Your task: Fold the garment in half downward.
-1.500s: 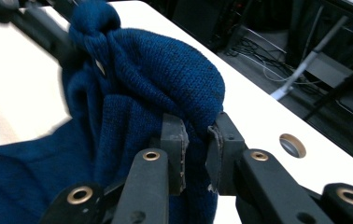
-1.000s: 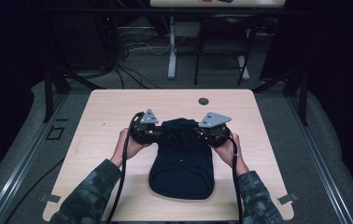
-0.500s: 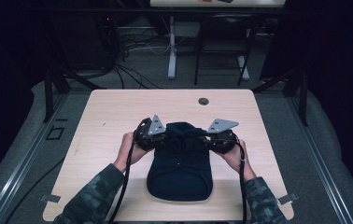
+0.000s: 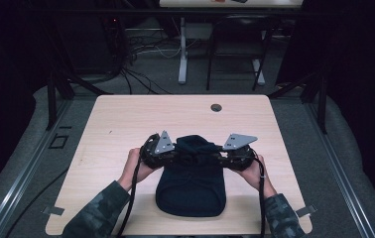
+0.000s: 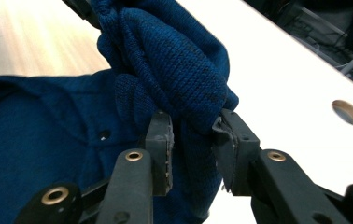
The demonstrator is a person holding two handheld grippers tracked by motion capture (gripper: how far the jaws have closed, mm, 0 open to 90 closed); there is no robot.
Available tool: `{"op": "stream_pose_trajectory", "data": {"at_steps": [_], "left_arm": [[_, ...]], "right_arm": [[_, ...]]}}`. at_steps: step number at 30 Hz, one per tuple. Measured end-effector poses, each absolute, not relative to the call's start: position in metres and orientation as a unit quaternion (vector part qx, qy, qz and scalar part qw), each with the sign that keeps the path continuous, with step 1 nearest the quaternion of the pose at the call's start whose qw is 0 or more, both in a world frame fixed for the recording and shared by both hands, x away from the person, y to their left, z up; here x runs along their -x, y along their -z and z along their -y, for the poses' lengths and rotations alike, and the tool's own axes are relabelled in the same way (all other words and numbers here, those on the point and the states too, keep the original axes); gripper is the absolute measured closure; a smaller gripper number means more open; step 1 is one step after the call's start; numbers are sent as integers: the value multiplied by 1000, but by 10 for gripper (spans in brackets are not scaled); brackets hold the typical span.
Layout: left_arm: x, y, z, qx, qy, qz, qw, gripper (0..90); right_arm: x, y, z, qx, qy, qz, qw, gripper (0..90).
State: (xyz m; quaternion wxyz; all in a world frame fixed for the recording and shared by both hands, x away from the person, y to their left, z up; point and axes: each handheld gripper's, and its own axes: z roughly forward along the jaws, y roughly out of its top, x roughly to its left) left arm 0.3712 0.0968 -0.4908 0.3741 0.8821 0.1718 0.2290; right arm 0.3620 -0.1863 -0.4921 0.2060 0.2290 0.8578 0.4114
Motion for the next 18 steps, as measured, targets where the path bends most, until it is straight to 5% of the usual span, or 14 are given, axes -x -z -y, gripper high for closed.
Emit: {"op": "stream_pose_trajectory", "data": {"at_steps": [18], "left_arm": [[-342,510,-106,-885,-194,-167,390,664]], "right_arm": [[-330,505,183,-205,-382,-881,189,662]]}}
